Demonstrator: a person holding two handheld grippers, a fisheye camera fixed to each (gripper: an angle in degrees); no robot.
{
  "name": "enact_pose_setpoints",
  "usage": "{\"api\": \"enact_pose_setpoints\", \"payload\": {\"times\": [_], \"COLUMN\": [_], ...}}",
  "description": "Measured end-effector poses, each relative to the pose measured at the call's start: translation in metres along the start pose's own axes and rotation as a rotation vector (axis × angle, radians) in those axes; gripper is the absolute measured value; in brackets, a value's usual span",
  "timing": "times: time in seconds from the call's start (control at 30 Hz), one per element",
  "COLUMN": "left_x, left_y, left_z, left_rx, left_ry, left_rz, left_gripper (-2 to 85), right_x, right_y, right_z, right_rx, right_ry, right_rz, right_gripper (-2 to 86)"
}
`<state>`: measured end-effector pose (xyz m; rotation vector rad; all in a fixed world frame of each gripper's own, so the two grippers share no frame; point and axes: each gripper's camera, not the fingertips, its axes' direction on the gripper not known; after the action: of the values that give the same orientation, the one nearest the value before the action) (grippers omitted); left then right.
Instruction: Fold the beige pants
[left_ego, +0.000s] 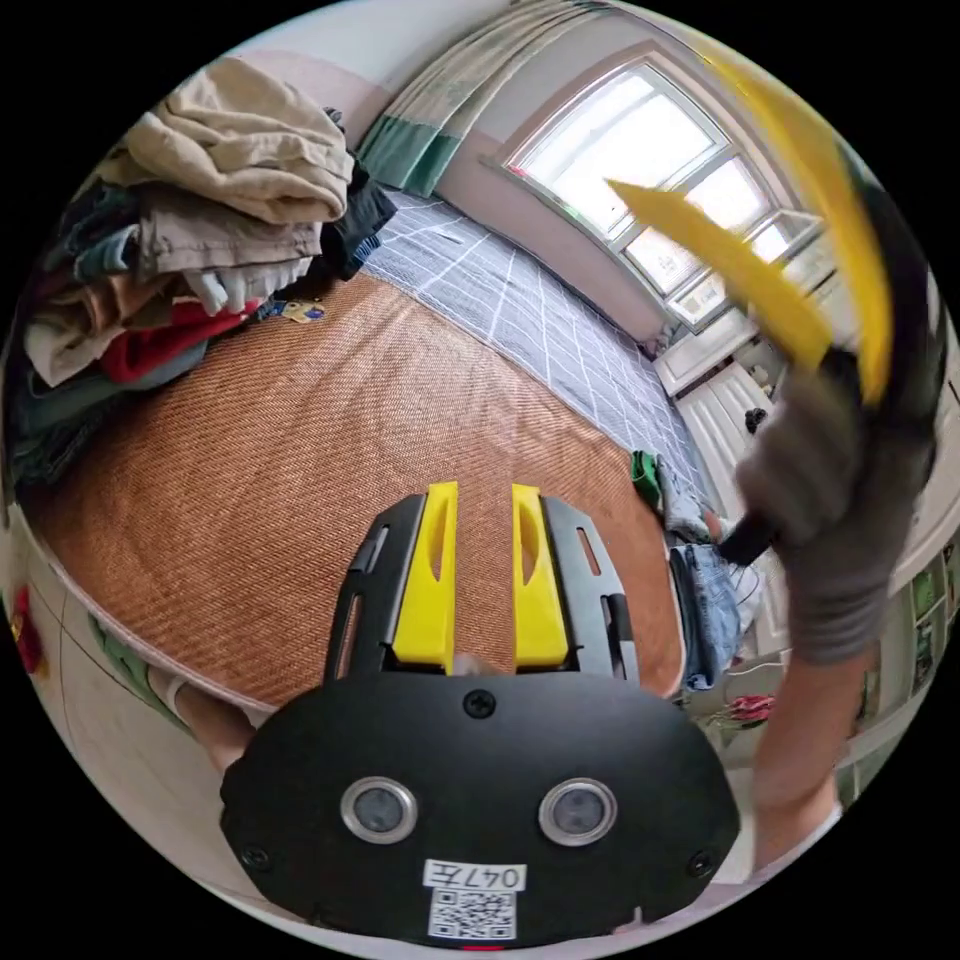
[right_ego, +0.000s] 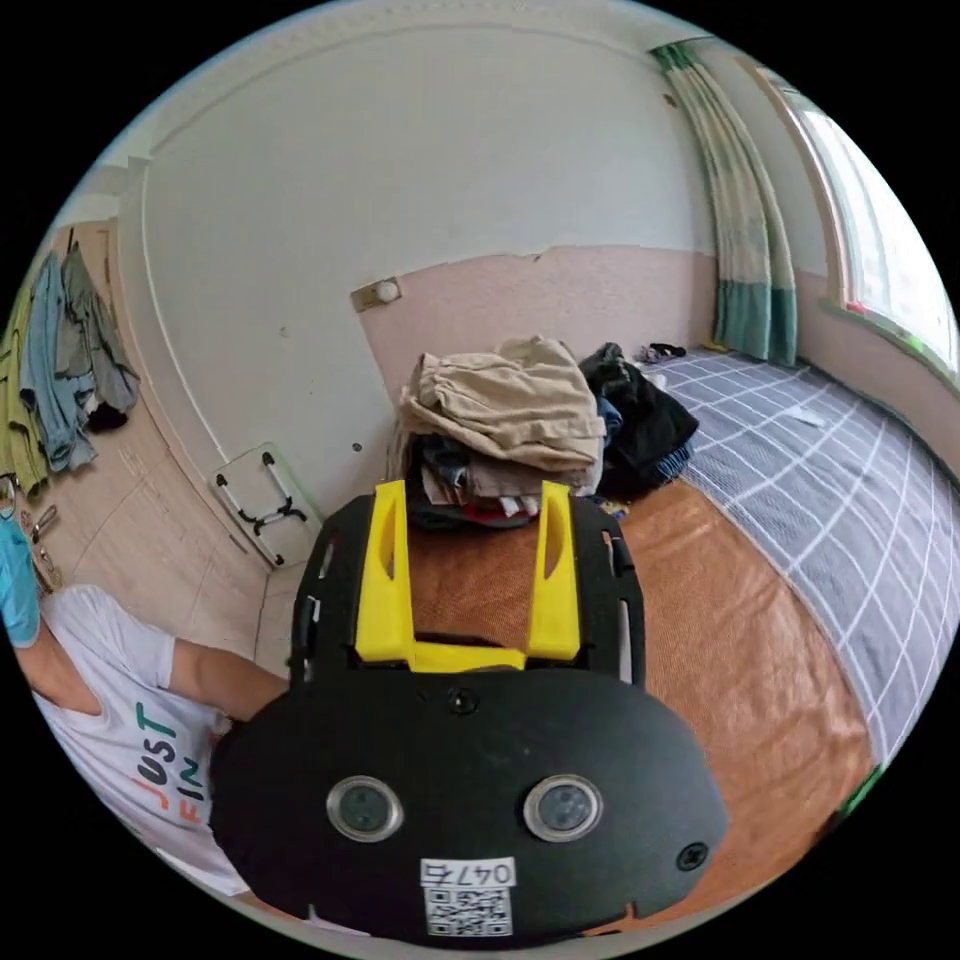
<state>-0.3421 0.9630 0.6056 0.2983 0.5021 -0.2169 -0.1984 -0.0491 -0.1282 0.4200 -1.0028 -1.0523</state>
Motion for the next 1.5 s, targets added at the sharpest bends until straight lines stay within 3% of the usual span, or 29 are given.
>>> {"api": "enact_pose_setpoints", "payload": {"times": [0.13, 0.27, 0.3, 0.37, 0.47, 0.6, 0.73, 0.9, 1.0, 1.1, 1.23, 1.4, 1.5], "left_x": [-0.032, -0.022, -0.019, -0.018, -0.02, -0.007, 0.024, 0.093, 0.146, 0.187, 0.227, 0.315, 0.37], "left_y": [0.004, -0.005, -0.007, -0.009, -0.014, -0.026, -0.046, -0.072, -0.114, -0.167, -0.268, -0.41, -0.483], "left_z": [0.056, 0.066, 0.066, 0.065, 0.063, 0.047, 0.009, -0.058, -0.056, -0.065, -0.05, -0.008, -0.007], "left_rx": [-0.032, 0.008, 0.024, 0.049, 0.091, 0.165, 0.275, 0.469, 0.426, 0.456, 0.39, 0.19, 0.2], "left_ry": [0.14, 0.065, 0.061, 0.052, 0.045, 0.001, -0.101, -0.208, -0.17, -0.29, -0.24, -0.28, -0.313], "left_rz": [-0.115, -0.091, -0.091, -0.105, -0.162, -0.221, -0.242, -0.229, -0.166, -0.15, -0.069, 0.134, 0.182], "left_gripper": [6.8, 7.2, 7.3, 7.4, 7.4, 6.8, 6.2, 3.1, 0.6, -0.2, 1.1, 8.2, 10.7], "right_x": [-0.053, -0.078, -0.079, -0.073, -0.028, 0.062, 0.117, 0.16, 0.163, 0.137, 0.107, 0.082, 0.068], "right_y": [-0.081, -0.119, -0.124, -0.126, -0.107, -0.014, 0.142, 0.337, 0.439, 0.503, 0.539, 0.522, 0.488], "right_z": [0.066, 0.11, 0.12, 0.114, 0.04, -0.109, -0.228, -0.291, -0.33, -0.363, -0.365, -0.332, -0.305], "right_rx": [-0.1, -0.129, -0.165, -0.175, 0.016, 0.298, 0.375, 0.174, 0.083, 0.114, 0.034, -0.104, -0.157], "right_ry": [0.041, 0.085, 0.068, 0.083, 0.042, 0.004, 0.133, 0.364, 0.56, 0.615, 0.605, 0.524, 0.456], "right_rz": [-0.185, -0.224, -0.22, -0.197, -0.007, 0.395, 0.701, 1.02, 1.121, 1.124, 1.005, 0.743, 0.557], "right_gripper": [18.6, 18.7, 14.1, 8.9, 5.1, 4.0, 4.0, 6.9, 11.2, 11.9, 10.9, 10.4, 10.2]}}
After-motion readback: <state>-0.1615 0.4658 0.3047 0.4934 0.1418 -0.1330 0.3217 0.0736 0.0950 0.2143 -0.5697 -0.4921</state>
